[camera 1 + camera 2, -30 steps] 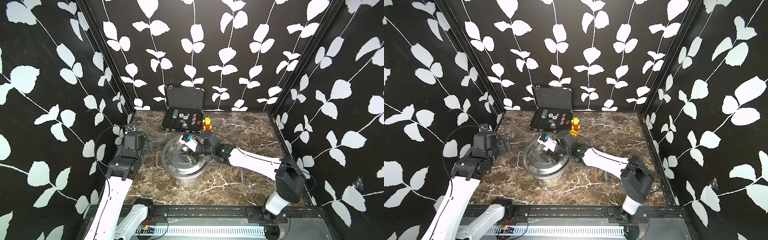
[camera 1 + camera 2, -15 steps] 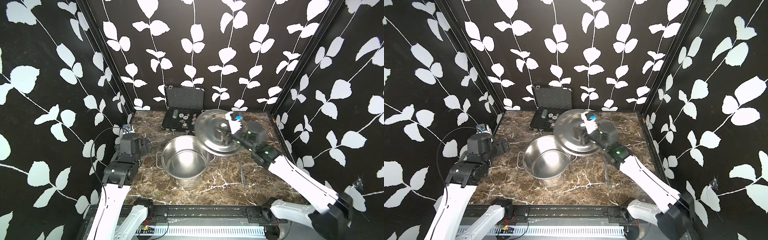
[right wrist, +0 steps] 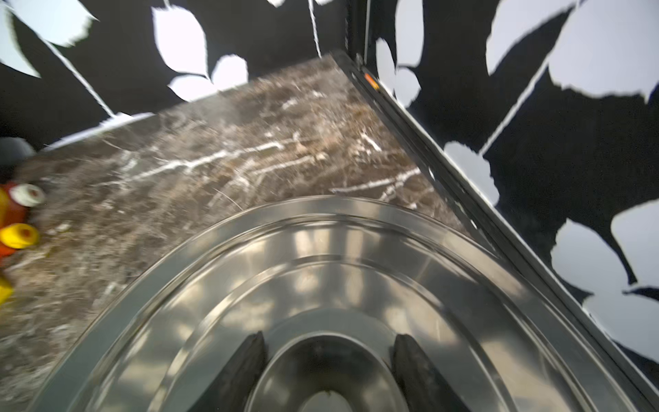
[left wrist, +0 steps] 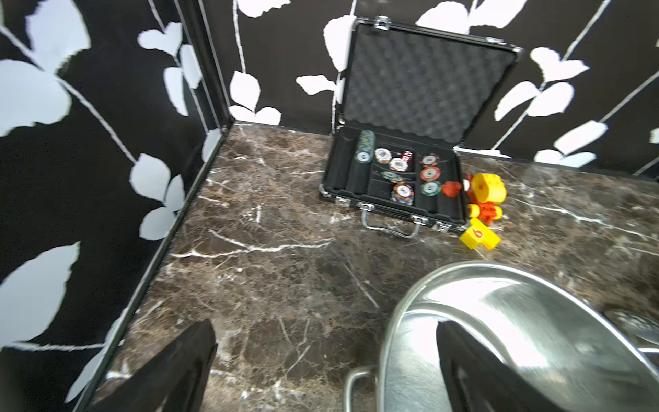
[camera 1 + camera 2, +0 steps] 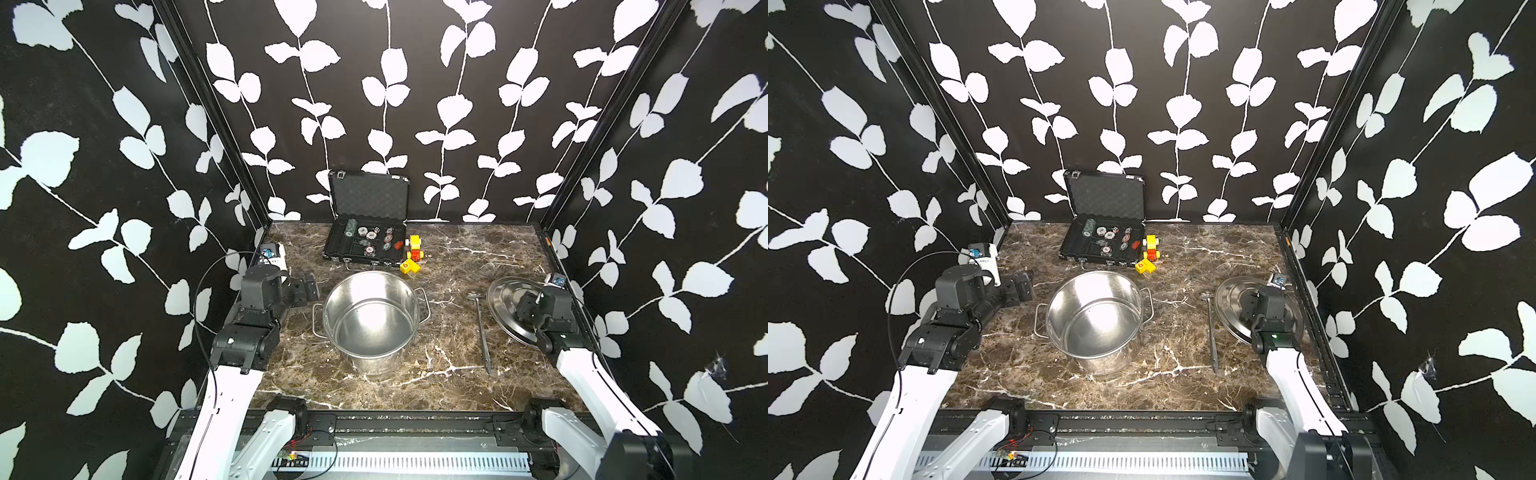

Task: Stir the soup with a spoon
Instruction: Place the lid at the center of the board.

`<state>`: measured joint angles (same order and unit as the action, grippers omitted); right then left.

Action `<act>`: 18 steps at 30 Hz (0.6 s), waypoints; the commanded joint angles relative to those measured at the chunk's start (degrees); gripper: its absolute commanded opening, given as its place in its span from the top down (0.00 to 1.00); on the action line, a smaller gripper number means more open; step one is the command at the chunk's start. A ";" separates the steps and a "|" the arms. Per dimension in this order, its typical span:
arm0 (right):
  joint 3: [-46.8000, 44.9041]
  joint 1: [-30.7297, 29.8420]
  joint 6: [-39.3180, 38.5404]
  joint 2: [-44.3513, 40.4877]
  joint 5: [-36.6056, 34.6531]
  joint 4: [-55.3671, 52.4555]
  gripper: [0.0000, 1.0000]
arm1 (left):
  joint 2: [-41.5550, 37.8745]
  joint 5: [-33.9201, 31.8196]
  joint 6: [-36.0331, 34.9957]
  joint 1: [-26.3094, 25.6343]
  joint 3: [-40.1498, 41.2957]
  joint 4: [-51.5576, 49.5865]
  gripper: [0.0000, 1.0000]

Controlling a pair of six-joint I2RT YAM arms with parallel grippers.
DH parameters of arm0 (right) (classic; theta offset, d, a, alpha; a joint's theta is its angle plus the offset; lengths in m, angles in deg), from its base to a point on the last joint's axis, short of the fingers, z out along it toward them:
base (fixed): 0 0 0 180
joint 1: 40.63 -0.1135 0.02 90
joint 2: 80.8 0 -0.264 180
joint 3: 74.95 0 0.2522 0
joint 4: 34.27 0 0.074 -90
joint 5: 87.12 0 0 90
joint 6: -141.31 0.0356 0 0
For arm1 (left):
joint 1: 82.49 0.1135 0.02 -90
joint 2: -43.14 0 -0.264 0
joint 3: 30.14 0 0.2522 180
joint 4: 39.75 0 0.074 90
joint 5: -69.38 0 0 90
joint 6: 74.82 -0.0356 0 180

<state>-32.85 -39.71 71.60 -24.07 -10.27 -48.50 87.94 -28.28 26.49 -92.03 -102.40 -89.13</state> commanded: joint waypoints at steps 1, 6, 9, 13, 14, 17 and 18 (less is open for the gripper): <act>0.87 0.13 2.89 2.67 -5.63 6.53 0.65 | -1.02 3.40 -0.53 0.21 1.18 3.18 0.01; 0.21 0.25 5.57 7.99 -10.53 8.29 0.63 | -1.11 3.83 -0.91 0.22 1.48 3.18 0.01; 1.76 0.26 6.08 9.64 -11.62 6.63 0.60 | -1.20 3.64 -1.41 0.20 1.44 3.13 0.01; 4.89 0.26 8.05 11.60 -10.47 2.19 0.58 | -1.22 3.13 -1.76 0.24 1.24 3.17 0.01; 5.97 0.21 9.20 12.32 -9.99 -0.16 0.58 | -1.26 2.99 -1.81 0.23 1.32 3.18 0.01; 6.63 0.12 14.04 13.30 -8.73 -3.74 0.54 | -1.19 2.61 -1.77 0.22 1.56 3.43 0.01; 6.02 0.01 15.80 13.17 -8.36 -3.69 0.54 | -1.13 2.72 -1.77 0.22 1.65 3.57 0.01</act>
<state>-27.89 -39.71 81.64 -10.52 -18.75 -50.49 87.39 -25.55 25.60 -92.03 -101.48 -87.38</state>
